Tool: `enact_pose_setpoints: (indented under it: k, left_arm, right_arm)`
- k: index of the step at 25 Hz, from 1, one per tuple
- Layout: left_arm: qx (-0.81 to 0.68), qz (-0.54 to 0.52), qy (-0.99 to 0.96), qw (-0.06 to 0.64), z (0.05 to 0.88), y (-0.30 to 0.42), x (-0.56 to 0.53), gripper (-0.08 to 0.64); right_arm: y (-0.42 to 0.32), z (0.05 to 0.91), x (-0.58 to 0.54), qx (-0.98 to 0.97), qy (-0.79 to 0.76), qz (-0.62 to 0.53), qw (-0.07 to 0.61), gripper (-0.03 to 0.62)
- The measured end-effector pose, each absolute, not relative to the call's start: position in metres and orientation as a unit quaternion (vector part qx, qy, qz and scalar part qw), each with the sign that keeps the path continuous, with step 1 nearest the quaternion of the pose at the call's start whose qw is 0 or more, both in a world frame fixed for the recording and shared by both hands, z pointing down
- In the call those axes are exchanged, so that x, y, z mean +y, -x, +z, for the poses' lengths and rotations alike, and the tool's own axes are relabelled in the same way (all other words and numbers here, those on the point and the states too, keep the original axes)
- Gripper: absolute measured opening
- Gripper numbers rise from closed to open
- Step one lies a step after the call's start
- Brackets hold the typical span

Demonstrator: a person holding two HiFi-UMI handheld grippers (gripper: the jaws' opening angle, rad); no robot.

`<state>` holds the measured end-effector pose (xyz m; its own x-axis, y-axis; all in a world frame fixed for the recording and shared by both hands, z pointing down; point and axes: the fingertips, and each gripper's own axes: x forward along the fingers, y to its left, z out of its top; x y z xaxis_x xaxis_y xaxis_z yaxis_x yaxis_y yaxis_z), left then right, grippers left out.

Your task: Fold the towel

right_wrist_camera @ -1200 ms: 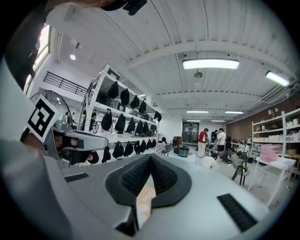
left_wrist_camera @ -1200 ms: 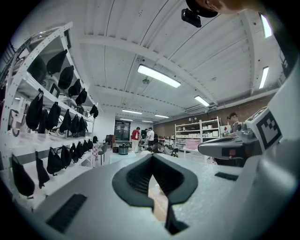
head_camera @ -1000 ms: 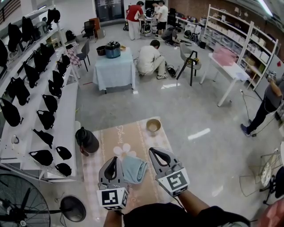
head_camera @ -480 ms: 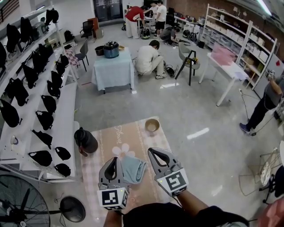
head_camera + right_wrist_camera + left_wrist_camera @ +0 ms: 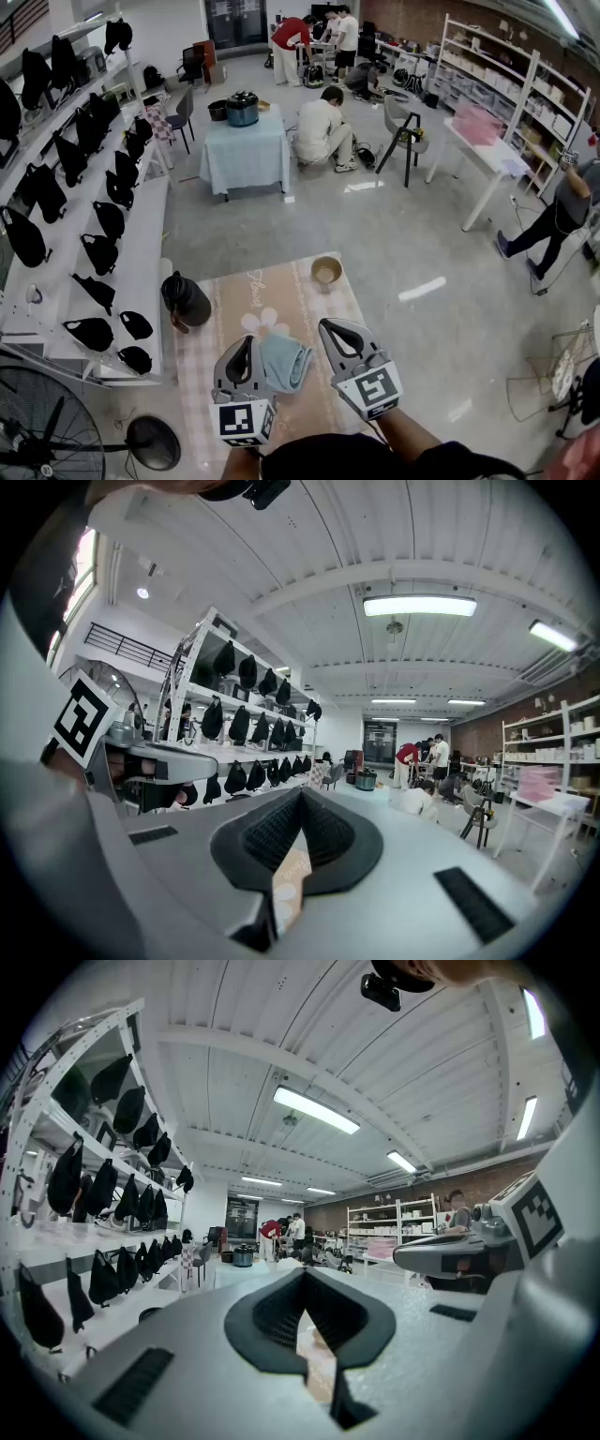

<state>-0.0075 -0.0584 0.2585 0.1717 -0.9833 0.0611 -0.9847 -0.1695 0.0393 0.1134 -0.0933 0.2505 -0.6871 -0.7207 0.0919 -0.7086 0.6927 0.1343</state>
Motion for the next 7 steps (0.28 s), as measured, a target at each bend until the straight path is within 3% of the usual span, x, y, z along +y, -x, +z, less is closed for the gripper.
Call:
enact_pose_setpoints:
  k: [7]
  left_arm:
    - [-0.643, 0.009, -0.765, 0.032, 0.2550, 0.0028, -0.0581, 0.003]
  right_arm:
    - [-0.1157, 0.2467, -0.0920, -0.918, -0.388, -0.043, 0.062, 0.003]
